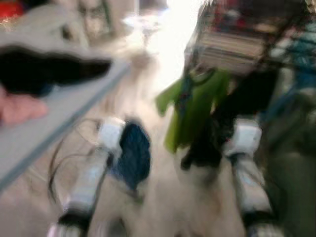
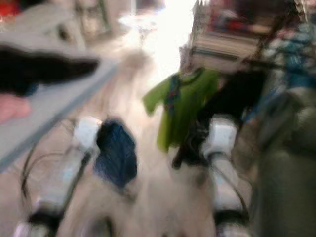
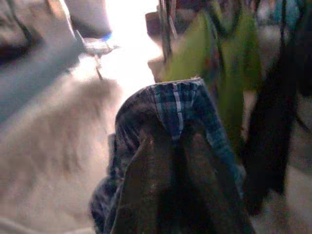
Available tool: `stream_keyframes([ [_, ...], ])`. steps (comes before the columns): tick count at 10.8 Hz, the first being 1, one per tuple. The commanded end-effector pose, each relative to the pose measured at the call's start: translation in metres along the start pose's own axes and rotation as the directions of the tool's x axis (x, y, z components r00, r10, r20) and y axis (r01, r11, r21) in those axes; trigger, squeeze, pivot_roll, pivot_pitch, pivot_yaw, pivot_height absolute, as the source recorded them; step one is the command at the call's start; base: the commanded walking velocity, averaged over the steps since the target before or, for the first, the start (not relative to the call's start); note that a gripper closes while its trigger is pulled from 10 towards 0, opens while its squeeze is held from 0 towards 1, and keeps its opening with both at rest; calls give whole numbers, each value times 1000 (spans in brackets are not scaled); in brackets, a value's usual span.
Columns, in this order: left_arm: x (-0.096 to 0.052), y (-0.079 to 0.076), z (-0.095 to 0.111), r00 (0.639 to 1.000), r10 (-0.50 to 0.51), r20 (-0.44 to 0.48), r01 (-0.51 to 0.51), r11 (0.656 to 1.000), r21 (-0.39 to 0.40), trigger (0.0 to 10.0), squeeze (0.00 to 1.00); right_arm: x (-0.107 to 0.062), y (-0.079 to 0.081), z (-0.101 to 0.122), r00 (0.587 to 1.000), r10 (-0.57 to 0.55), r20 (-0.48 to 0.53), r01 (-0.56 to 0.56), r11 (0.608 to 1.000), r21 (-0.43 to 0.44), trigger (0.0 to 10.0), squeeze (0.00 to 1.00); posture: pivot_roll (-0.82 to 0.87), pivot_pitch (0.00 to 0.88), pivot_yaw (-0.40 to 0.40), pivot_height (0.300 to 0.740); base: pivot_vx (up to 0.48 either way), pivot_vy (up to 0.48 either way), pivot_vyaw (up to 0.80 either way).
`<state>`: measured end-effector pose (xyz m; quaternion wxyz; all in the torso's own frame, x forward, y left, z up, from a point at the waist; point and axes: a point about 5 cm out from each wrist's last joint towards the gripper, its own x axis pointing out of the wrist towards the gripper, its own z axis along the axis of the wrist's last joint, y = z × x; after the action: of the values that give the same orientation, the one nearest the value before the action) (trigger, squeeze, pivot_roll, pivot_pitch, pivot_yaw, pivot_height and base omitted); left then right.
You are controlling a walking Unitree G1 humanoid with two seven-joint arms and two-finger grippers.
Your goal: Hang hanger
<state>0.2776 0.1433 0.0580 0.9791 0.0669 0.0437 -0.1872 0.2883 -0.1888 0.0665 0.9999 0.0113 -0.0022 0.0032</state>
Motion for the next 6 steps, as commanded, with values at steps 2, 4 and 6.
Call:
stream_keyframes([
  [2,4,6,10,999,6,38,-7,1000,24,10000,0,6,0,6,1000,8,17,-8,1000,-6,10000,0,-9,77,-31,740,411,247,-800],
  [4,1,7,8,999,13,39,-14,1000,22,10000,0,4,2,3,1000,17,10,-17,1000,-6,10000,0,-4,88,-34,740,397,266,-800],
  [6,-1,7,8,999,27,43,-27,1000,4,10000,0,4,5,3,1000,27,6,-27,1000,0,10000,0,3,94,-37,740,156,182,-328],
])
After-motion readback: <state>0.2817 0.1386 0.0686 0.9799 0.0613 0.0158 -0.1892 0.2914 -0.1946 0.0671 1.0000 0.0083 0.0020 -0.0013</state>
